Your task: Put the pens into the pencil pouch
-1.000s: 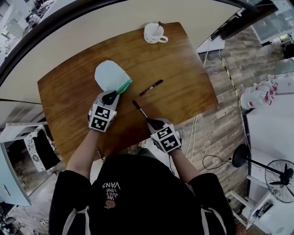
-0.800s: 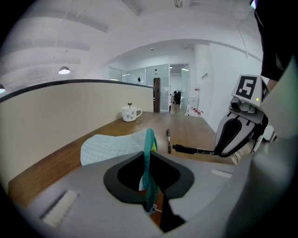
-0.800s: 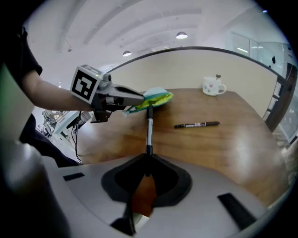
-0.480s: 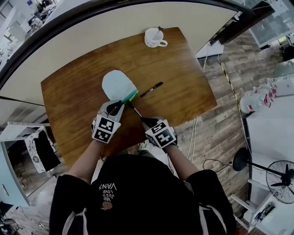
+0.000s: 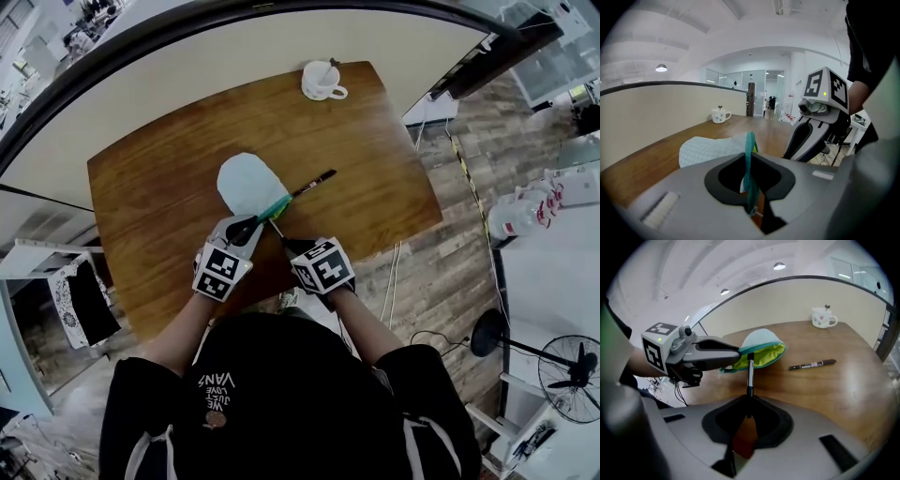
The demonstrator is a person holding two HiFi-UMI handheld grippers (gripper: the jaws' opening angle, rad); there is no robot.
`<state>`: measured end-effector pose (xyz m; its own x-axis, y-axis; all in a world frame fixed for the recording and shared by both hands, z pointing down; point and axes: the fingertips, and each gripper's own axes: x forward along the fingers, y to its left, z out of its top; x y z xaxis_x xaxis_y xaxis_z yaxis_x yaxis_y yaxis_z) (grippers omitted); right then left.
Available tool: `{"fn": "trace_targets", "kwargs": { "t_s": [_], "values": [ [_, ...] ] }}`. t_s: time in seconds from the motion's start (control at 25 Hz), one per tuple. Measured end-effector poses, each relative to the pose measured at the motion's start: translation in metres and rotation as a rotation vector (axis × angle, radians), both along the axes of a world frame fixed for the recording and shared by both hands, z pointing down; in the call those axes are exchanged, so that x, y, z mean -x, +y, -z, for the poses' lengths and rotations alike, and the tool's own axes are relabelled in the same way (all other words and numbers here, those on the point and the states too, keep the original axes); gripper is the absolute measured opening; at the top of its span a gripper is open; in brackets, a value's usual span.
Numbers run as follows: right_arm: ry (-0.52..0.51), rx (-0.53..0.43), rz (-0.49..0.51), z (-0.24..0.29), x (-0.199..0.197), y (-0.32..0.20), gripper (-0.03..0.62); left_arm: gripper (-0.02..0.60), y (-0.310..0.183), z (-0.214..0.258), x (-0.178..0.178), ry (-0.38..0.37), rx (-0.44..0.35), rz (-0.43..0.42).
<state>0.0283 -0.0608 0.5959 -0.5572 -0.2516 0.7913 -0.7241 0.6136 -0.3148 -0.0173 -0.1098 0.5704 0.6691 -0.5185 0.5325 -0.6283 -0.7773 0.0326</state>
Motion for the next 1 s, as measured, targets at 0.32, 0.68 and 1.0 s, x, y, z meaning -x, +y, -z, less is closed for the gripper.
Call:
{"fn": "trace_targets", "kwargs": {
  "t_s": [0.32,0.68,1.0],
  "values": [
    [-0.152,0.051,-0.073,0.013,0.020,-0.021,0.054,0.044,0.010,0.003,-0.002,0.072,0.034,-0.007],
    [-0.435,0.246,-0.262,0.018,0.037,-0.040,0.054,0.043,0.006,0.023,0.003,0.183,0.061,0.042],
    [-0.665,0.268,-0.370,0.030,0.048,-0.059,0.054,0.040,0.000,0.027,0.017,0.295,0.115,0.109]
  ]
}}
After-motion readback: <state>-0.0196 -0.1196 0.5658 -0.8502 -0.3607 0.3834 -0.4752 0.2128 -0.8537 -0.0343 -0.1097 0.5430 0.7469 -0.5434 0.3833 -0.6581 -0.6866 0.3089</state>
